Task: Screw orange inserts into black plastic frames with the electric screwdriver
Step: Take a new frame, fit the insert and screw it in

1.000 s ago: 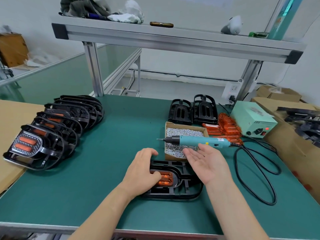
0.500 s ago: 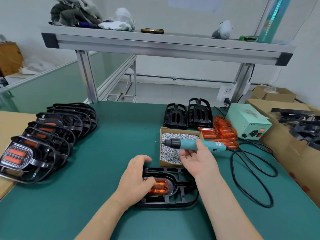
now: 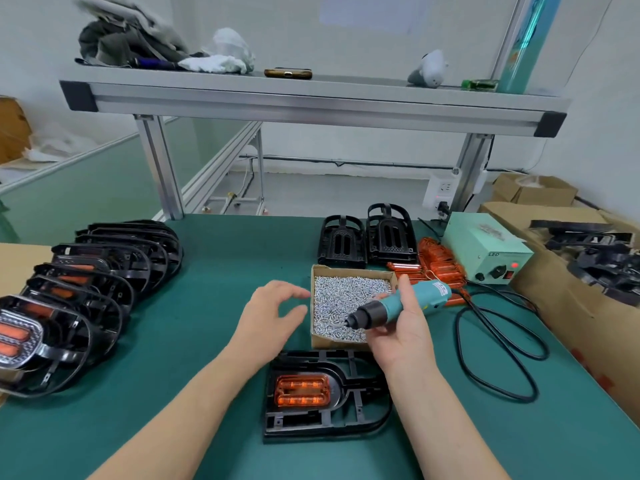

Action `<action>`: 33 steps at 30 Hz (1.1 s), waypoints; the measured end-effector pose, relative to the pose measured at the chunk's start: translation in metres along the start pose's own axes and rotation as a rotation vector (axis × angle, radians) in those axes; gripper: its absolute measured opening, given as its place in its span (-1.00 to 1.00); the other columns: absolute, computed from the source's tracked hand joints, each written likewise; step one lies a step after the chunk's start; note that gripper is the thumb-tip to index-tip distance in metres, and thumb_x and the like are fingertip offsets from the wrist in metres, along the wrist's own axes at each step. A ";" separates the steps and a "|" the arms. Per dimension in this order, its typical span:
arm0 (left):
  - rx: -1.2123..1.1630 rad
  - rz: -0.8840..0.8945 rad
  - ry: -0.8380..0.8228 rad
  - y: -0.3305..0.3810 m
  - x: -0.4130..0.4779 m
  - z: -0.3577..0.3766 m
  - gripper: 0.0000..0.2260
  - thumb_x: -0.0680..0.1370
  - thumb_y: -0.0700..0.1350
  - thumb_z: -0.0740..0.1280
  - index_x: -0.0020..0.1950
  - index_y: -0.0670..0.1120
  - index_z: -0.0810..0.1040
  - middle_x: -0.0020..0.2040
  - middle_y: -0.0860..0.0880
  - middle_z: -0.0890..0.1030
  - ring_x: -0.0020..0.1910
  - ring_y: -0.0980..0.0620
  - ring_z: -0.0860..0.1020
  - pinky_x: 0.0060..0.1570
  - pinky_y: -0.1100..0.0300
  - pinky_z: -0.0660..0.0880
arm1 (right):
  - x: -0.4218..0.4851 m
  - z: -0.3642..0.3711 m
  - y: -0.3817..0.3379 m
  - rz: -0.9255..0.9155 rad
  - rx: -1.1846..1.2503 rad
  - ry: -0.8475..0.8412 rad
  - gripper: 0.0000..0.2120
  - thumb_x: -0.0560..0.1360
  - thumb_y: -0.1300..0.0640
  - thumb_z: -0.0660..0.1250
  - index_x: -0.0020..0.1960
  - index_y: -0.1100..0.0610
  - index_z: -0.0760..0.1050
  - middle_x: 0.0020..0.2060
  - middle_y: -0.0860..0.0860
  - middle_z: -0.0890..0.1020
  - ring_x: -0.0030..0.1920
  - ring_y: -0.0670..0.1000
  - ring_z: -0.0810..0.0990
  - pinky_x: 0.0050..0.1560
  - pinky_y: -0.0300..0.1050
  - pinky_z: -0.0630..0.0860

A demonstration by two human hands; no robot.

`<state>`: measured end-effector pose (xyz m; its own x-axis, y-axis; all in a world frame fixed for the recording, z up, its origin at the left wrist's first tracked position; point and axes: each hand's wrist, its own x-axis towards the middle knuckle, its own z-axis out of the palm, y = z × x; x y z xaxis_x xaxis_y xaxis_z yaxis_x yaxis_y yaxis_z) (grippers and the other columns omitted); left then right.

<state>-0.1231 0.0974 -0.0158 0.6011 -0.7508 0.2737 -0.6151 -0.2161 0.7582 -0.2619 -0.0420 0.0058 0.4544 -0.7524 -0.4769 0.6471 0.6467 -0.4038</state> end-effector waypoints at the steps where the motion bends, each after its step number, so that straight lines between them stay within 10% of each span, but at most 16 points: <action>1: 0.089 0.048 -0.027 0.004 0.009 0.002 -0.80 0.57 -0.09 0.37 0.17 0.10 0.63 0.17 0.17 0.54 0.25 0.11 0.41 0.27 0.22 0.26 | 0.002 0.000 -0.001 -0.026 0.029 -0.007 -0.70 0.48 0.01 0.52 0.07 0.11 0.50 -0.35 0.01 0.56 -0.45 -0.07 0.55 -0.40 -0.19 0.58; 9: 0.704 0.257 -0.324 0.027 0.051 0.037 -0.69 0.60 0.09 0.26 0.34 0.19 0.54 0.21 0.04 0.58 0.25 -0.06 0.39 0.23 0.04 0.33 | 0.009 0.001 -0.006 -0.102 -0.061 -0.053 -0.66 0.47 -0.10 0.50 -0.01 0.12 0.48 -0.38 -0.01 0.56 -0.44 -0.09 0.52 -0.42 -0.26 0.54; 20: 0.682 0.305 -0.358 0.030 0.054 0.053 -0.93 0.58 -0.07 0.31 -0.02 0.04 0.59 0.03 0.03 0.64 0.03 -0.03 0.56 0.04 0.11 0.26 | 0.017 0.001 -0.006 -0.067 -0.195 -0.209 -0.67 0.49 -0.11 0.42 0.04 0.14 0.60 -0.39 0.00 0.46 -0.42 -0.06 0.40 -0.37 -0.23 0.33; 26: 0.348 0.261 -0.161 0.022 0.040 0.055 -0.89 0.55 -0.10 0.35 -0.07 -0.02 0.68 -0.07 0.04 0.59 -0.03 0.04 0.52 0.04 0.17 0.38 | 0.015 0.000 -0.008 -0.006 -0.223 -0.240 -0.73 0.51 -0.07 0.40 -0.03 0.14 0.56 -0.39 0.00 0.49 -0.44 -0.07 0.42 -0.37 -0.23 0.33; 29: -0.048 0.038 -0.028 0.027 0.027 0.048 -0.85 0.47 -0.22 0.40 -0.20 0.02 0.65 -0.22 0.10 0.62 -0.23 0.17 0.53 -0.17 0.44 0.40 | 0.011 0.003 -0.010 -0.017 -0.283 -0.257 -0.78 0.40 0.01 0.46 -0.07 0.13 0.56 -0.42 -0.02 0.48 -0.46 -0.08 0.41 -0.43 -0.26 0.34; 33: -0.462 -0.175 0.017 0.031 0.007 0.038 -0.83 0.52 -0.27 0.35 -0.21 -0.03 0.61 -0.23 -0.02 0.68 -0.27 0.07 0.61 -0.27 0.31 0.50 | 0.003 0.007 -0.010 -0.047 -0.304 -0.269 -0.75 0.31 0.03 0.50 -0.10 0.12 0.58 -0.41 -0.01 0.51 -0.45 -0.09 0.44 -0.42 -0.27 0.38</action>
<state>-0.1575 0.0612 -0.0125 0.6860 -0.7168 0.1252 -0.2154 -0.0357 0.9759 -0.2627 -0.0518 0.0141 0.5982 -0.7621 -0.2476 0.4789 0.5878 -0.6520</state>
